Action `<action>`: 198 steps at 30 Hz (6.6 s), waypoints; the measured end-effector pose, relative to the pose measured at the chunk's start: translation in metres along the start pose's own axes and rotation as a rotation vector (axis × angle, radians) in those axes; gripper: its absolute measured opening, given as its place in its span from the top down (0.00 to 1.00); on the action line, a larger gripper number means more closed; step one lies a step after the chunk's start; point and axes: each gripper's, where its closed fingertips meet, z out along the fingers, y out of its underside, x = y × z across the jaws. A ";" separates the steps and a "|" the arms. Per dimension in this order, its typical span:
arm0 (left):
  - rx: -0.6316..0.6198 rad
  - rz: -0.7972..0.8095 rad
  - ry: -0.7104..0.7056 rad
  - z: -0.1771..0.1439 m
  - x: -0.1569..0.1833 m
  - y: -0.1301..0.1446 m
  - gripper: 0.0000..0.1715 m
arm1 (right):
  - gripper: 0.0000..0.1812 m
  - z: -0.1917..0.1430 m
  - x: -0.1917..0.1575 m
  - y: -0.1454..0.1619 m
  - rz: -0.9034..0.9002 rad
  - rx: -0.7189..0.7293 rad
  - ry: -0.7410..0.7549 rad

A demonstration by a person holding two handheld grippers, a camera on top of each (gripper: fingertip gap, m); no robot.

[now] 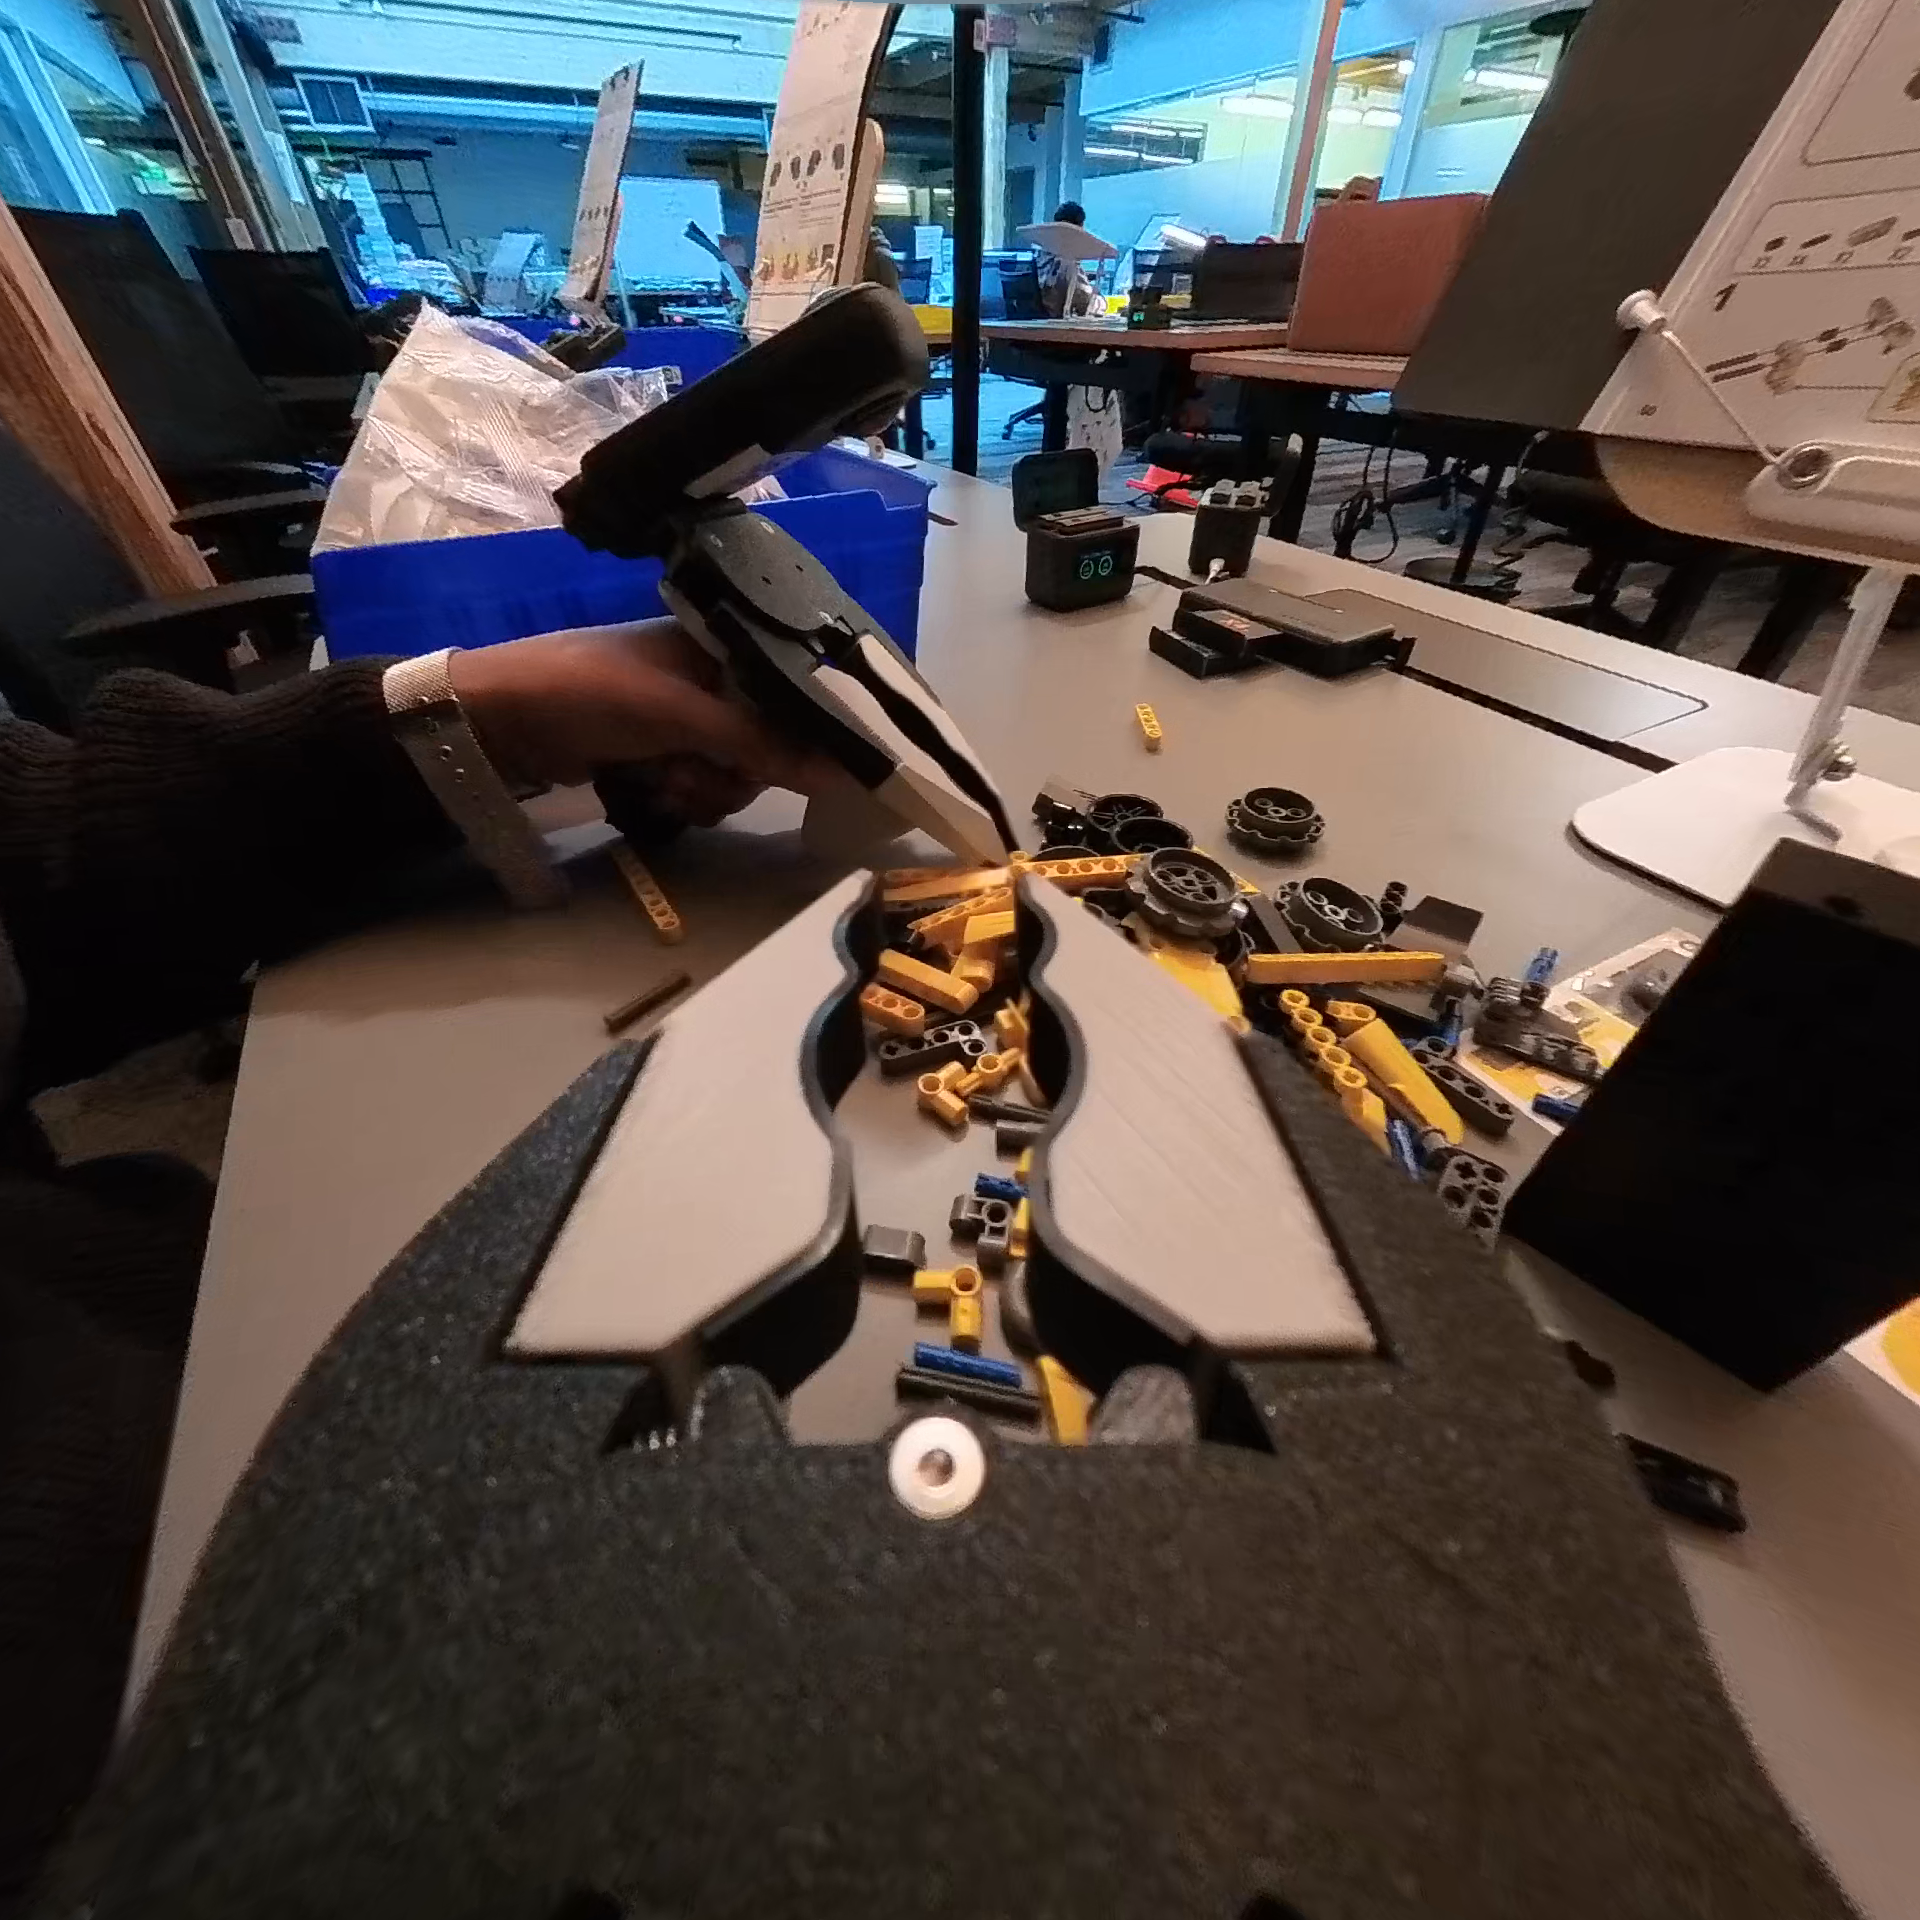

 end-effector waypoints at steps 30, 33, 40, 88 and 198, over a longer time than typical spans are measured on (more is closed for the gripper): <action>-0.060 0.403 0.552 -0.005 0.226 0.032 0.96 | 0.90 -0.100 0.020 -0.013 -0.087 0.162 0.285; -0.113 0.438 0.585 0.001 0.234 0.039 0.96 | 0.90 -0.105 0.014 -0.023 0.000 0.263 0.206; -0.046 0.420 0.691 -0.010 0.240 0.026 0.84 | 0.90 -0.108 0.002 -0.031 -0.069 0.329 0.168; 0.171 0.166 0.726 -0.017 0.208 -0.023 0.84 | 0.90 -0.075 0.012 -0.005 0.101 0.136 0.048; 0.089 0.022 0.013 -0.018 0.035 -0.017 0.83 | 0.90 -0.095 0.008 -0.025 0.295 0.348 0.019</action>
